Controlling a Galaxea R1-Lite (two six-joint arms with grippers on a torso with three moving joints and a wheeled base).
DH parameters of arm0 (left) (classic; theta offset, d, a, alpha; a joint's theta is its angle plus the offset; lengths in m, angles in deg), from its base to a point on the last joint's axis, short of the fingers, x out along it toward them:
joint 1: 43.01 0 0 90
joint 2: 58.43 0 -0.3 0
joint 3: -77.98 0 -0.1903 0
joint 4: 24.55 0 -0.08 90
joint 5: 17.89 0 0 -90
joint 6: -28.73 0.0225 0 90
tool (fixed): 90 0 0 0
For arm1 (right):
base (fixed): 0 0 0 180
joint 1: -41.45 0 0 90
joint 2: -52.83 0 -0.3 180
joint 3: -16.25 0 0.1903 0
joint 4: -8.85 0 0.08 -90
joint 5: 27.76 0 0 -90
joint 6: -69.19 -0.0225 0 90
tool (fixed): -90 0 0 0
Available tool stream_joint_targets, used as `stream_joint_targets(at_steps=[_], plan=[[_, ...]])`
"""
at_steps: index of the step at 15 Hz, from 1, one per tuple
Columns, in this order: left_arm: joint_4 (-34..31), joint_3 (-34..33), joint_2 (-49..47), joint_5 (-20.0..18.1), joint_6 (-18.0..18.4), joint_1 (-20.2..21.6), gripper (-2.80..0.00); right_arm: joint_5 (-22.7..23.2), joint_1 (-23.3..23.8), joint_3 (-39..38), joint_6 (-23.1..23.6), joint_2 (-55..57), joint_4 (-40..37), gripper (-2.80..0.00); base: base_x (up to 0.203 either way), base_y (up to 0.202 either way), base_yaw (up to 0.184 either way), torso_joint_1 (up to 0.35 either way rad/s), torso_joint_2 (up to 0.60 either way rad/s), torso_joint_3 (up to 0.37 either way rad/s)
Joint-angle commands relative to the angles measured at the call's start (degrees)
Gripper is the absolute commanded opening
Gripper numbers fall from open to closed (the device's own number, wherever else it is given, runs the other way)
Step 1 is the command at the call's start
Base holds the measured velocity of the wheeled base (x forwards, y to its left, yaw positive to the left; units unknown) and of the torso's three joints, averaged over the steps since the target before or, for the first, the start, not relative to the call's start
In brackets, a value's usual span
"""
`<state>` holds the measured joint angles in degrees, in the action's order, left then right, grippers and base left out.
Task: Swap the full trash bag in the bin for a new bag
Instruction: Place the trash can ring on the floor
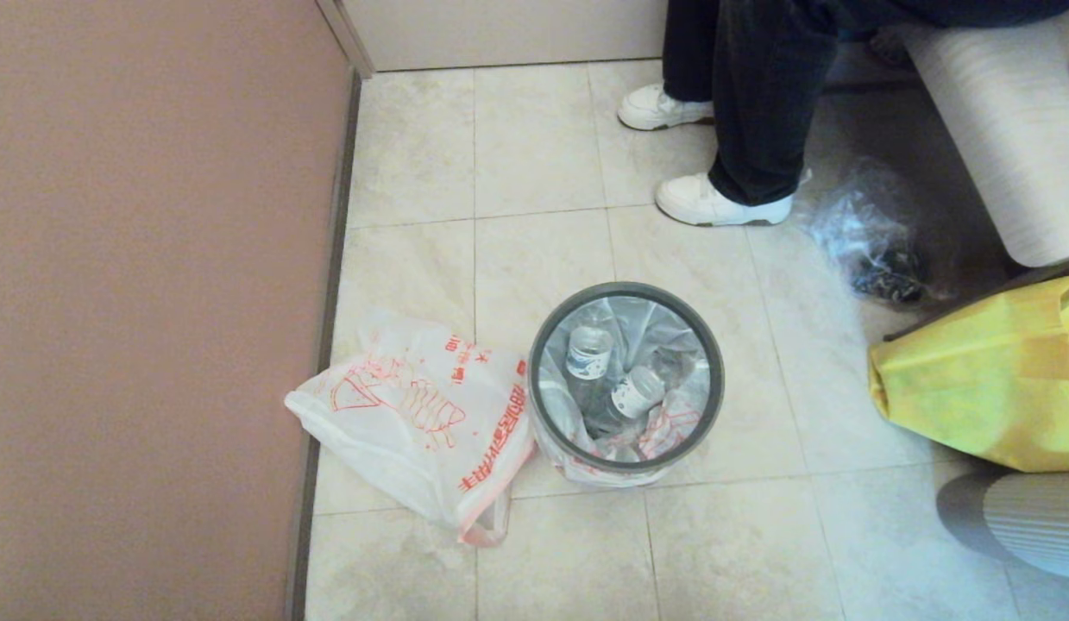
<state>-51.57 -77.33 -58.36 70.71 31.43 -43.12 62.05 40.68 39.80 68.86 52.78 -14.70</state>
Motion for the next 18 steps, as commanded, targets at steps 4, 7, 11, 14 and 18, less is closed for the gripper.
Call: stream_joint_targets(at_steps=[4,7,11,14,18], plan=[[0.0,0.0,-0.1,0.0,0.0,0.0,-2.80,0.0,0.0,0.0,0.0,0.0,0.0,-2.80,0.000,0.000,0.000,0.000,0.00,0.000],[0.0,0.0,-0.1,0.0,0.0,0.0,-2.80,0.0,0.0,0.1,0.0,0.2,-0.4,-2.80,0.000,0.000,0.000,0.000,0.00,0.000],[0.0,0.0,-0.1,0.0,0.0,0.0,-2.80,0.2,0.0,0.1,1.2,0.8,-0.5,-2.80,0.000,0.000,0.000,0.000,0.00,0.000],[0.0,0.0,-0.1,0.0,0.0,0.0,-2.80,0.5,0.1,2.3,3.5,0.9,-0.7,-2.80,0.000,0.000,0.000,0.000,0.00,0.000],[0.0,0.0,-0.1,0.0,0.0,0.0,-2.80,0.4,-0.1,13.5,3.6,10.4,-2.1,-2.80,0.000,0.000,0.000,0.000,0.00,0.000]])
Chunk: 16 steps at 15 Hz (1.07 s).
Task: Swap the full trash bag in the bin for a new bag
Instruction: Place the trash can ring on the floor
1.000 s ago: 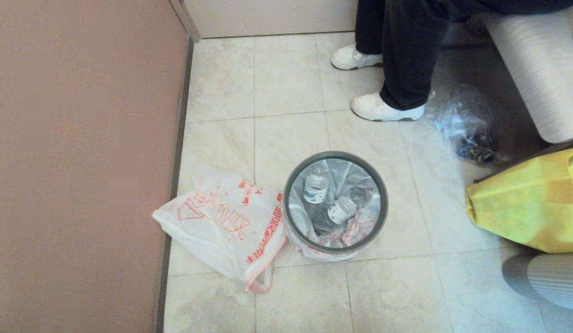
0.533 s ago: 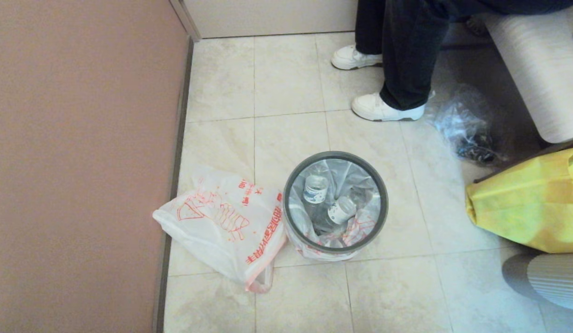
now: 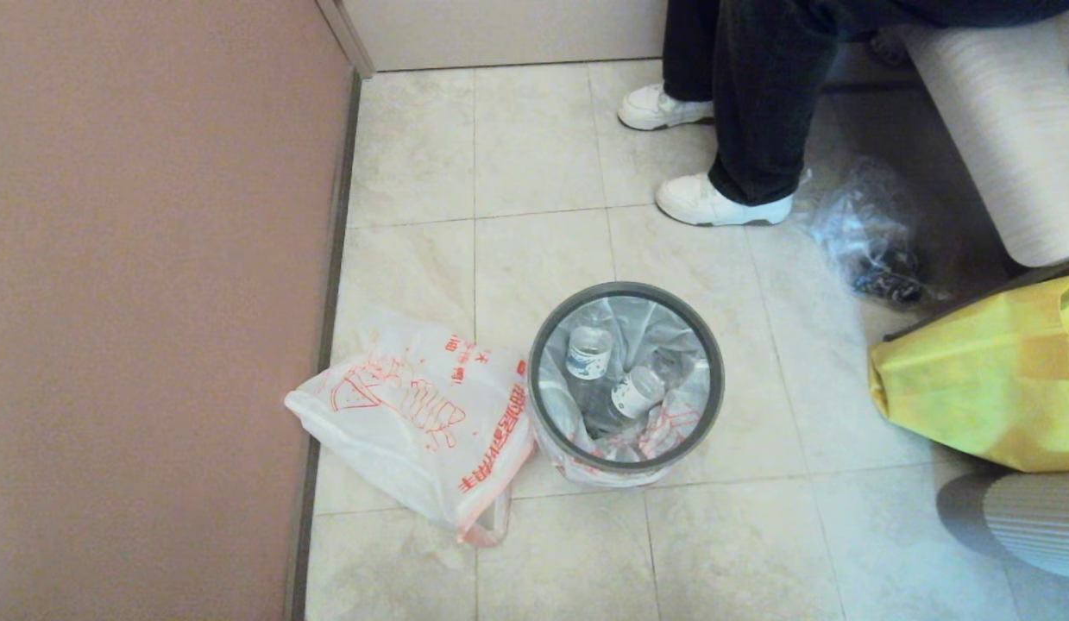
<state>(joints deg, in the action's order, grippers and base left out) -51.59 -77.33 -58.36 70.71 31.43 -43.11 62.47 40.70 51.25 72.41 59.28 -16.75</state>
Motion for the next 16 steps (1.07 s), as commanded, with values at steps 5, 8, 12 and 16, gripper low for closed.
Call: stream_joint_targets(at_steps=[5,8,12,16], plan=[[0.0,0.0,-0.1,0.0,0.0,0.0,-2.80,0.1,-0.3,16.4,0.3,24.0,-2.4,-2.80,0.000,0.000,0.000,0.000,0.00,0.000],[0.0,0.0,-0.1,0.0,0.0,0.0,-2.80,1.3,-2.3,22.7,1.0,38.8,-2.9,-2.80,0.000,0.000,0.000,0.000,0.00,0.000],[0.0,0.0,-0.1,0.0,0.0,0.0,-2.80,1.5,-7.6,28.9,-3.1,58.1,-1.0,-2.80,0.000,0.000,0.000,0.000,0.00,0.000],[0.0,0.0,-0.1,0.0,0.0,-0.1,-2.80,1.2,-10.5,31.6,-6.9,74.6,5.4,-2.80,0.000,0.000,0.000,0.000,0.00,0.000]])
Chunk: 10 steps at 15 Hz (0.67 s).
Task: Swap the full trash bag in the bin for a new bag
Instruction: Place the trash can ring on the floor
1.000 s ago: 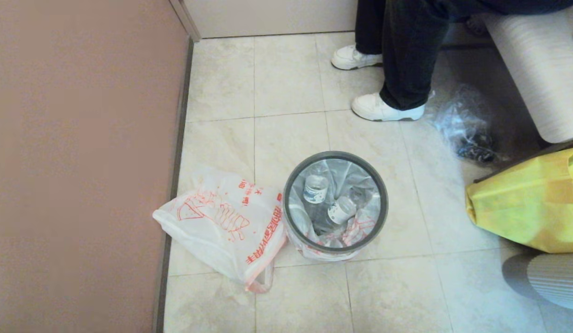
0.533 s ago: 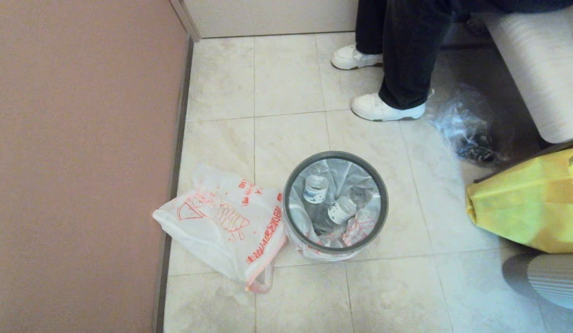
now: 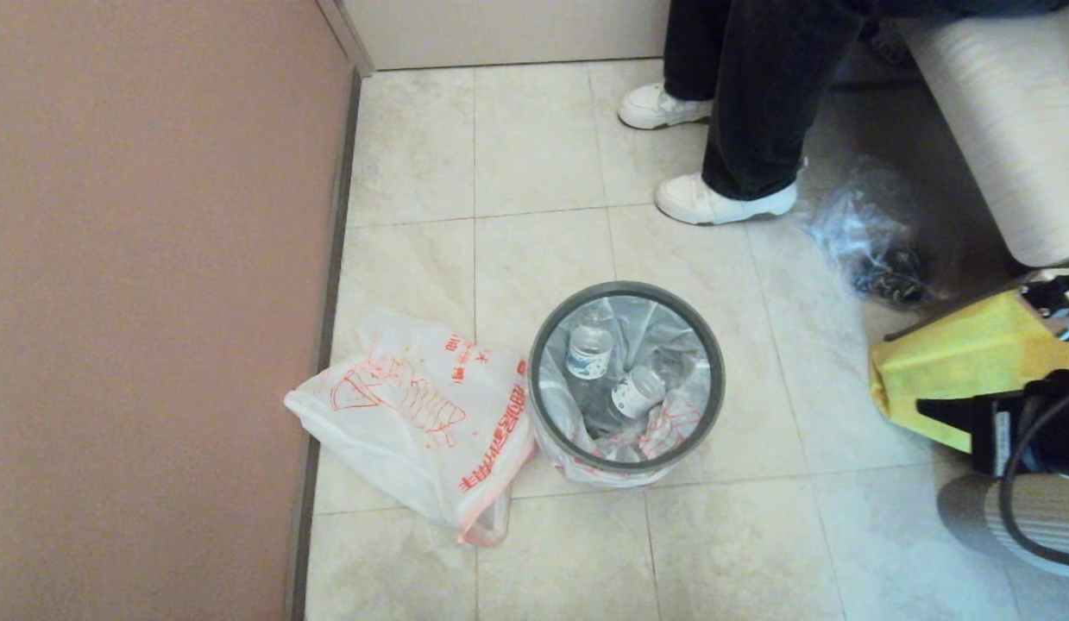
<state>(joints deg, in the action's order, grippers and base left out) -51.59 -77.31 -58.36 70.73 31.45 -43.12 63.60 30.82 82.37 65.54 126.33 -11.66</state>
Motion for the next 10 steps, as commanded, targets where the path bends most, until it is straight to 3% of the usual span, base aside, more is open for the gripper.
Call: stream_joint_targets(at_steps=[1,3,4,7,10], plan=[[0.0,0.0,-0.1,0.0,0.0,0.0,-2.80,-0.3,-1.4,1.4,-0.6,11.2,1.7,-2.80,0.000,0.000,0.000,0.000,0.00,0.000],[0.0,0.0,-0.1,0.0,0.0,0.0,-2.80,-3.6,-3.1,4.9,-1.1,18.3,3.6,-2.80,0.000,0.000,0.000,0.000,0.00,0.000],[0.0,0.0,-0.1,0.0,0.0,0.0,-2.80,-5.7,-4.2,7.3,-1.3,20.8,4.1,0.00,0.000,0.000,0.000,0.000,0.00,0.000],[0.0,0.0,-0.1,0.0,0.0,0.0,-2.80,-9.6,-10.5,12.8,-2.3,25.0,4.4,0.00,0.000,0.000,0.000,0.000,0.00,0.000],[0.0,0.0,-0.1,0.0,0.0,0.0,-2.80,-15.9,-13.1,19.5,-2.4,32.9,4.5,0.00,0.000,0.000,0.000,0.000,0.00,0.000]])
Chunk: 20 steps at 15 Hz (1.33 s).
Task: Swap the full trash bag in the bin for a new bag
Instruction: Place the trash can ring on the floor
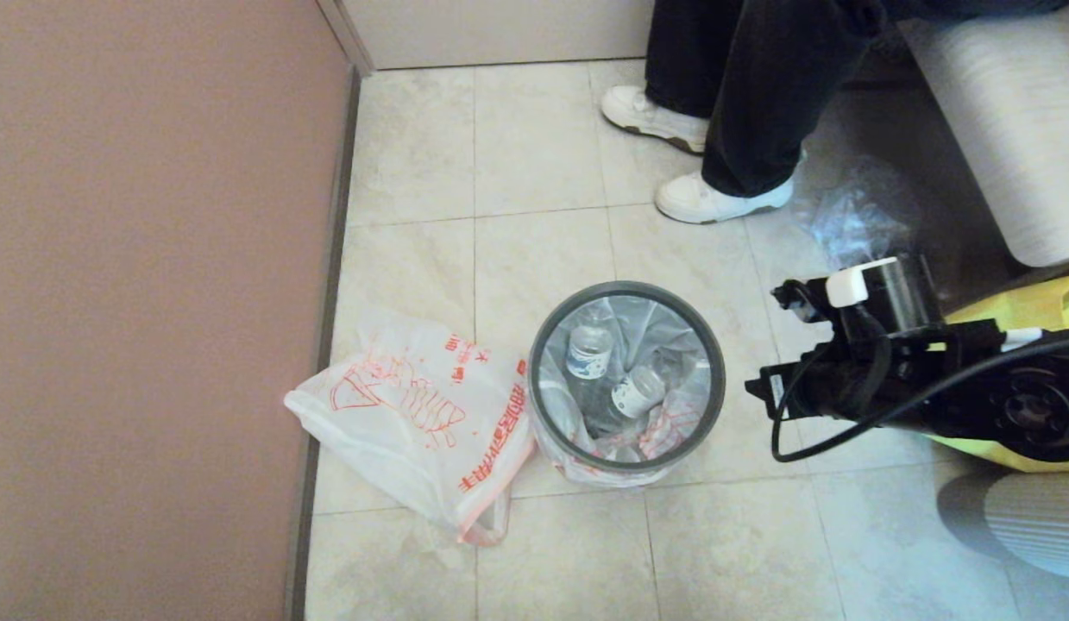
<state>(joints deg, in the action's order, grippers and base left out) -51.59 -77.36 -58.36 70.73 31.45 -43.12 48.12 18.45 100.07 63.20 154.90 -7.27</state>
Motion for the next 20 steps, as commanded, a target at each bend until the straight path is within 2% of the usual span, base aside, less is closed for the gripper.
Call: stream_joint_targets(at_steps=[1,10,11,20], plan=[[0.0,0.0,-0.1,0.0,0.0,0.0,-2.80,-1.6,-1.0,4.0,-0.1,6.1,0.1,0.00,0.000,0.000,0.000,0.000,0.00,0.000],[0.0,0.0,-0.1,0.0,0.0,-0.1,-2.80,-2.6,-2.6,11.8,0.2,13.6,-0.1,0.00,0.000,0.000,0.000,0.000,0.00,0.000],[0.0,0.0,-0.1,0.0,0.0,0.0,-2.80,-3.1,-2.6,12.5,0.5,14.1,0.0,-2.80,0.000,0.000,0.000,0.000,0.00,0.000],[0.0,0.0,-0.1,0.0,0.0,0.0,-2.80,-5.3,-4.3,13.3,1.7,12.9,-0.5,-2.80,0.000,0.000,0.000,0.000,0.00,0.000]])
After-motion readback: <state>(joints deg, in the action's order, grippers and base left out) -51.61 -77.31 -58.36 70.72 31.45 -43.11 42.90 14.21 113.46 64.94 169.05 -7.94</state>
